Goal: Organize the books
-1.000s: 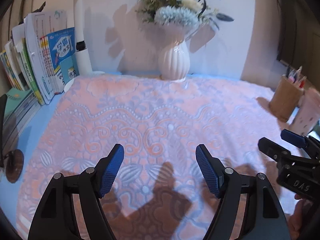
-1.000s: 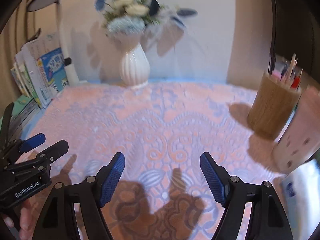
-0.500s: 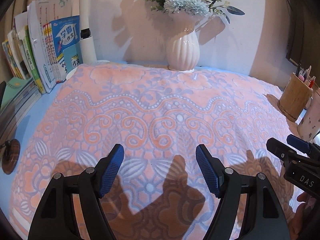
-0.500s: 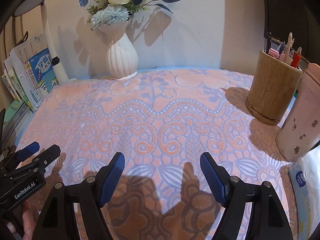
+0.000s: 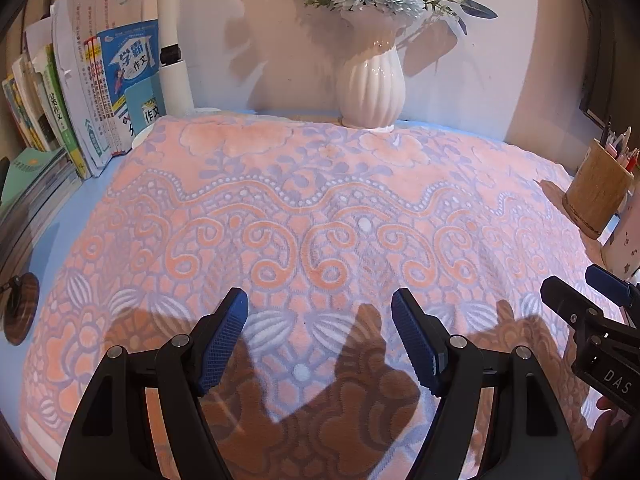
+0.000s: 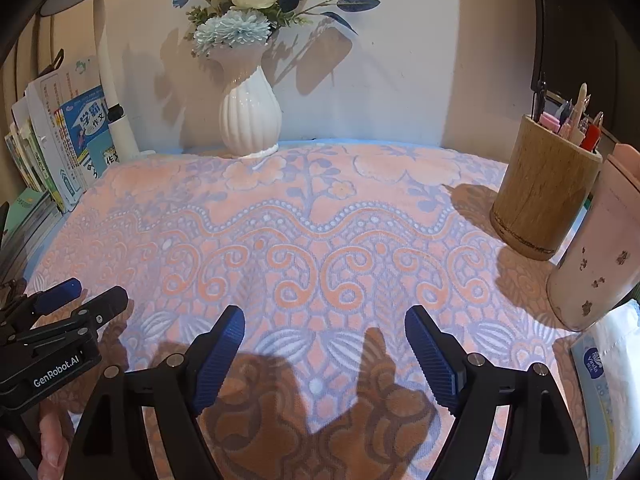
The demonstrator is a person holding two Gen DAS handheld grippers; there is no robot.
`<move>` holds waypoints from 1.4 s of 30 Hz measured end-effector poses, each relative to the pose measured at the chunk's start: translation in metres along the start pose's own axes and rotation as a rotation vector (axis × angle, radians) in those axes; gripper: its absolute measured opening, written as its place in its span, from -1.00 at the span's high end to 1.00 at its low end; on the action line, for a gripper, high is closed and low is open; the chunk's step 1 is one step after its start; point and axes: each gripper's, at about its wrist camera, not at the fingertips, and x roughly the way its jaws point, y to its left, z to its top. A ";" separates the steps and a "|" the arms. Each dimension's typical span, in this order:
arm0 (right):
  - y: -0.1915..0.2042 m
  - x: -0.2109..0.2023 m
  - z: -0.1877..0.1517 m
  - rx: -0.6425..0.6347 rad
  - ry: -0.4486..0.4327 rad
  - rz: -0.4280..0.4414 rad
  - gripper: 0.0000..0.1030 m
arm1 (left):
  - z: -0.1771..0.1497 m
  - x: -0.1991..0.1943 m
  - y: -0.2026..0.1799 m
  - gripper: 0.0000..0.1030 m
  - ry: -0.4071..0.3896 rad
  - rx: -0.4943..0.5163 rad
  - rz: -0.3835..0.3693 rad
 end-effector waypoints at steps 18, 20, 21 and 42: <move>0.000 0.002 -0.001 0.006 0.017 0.000 -0.58 | 0.000 0.001 0.000 -0.41 0.002 0.001 0.007; 0.000 0.002 -0.001 0.006 0.016 0.000 -0.58 | 0.000 0.001 -0.001 -0.41 0.002 0.002 0.008; 0.000 0.002 -0.001 0.007 0.016 0.000 -0.58 | 0.000 0.001 0.000 -0.41 0.003 0.002 0.007; 0.001 0.003 -0.001 0.007 0.018 -0.001 -0.59 | 0.000 0.001 0.000 -0.41 0.006 0.006 0.006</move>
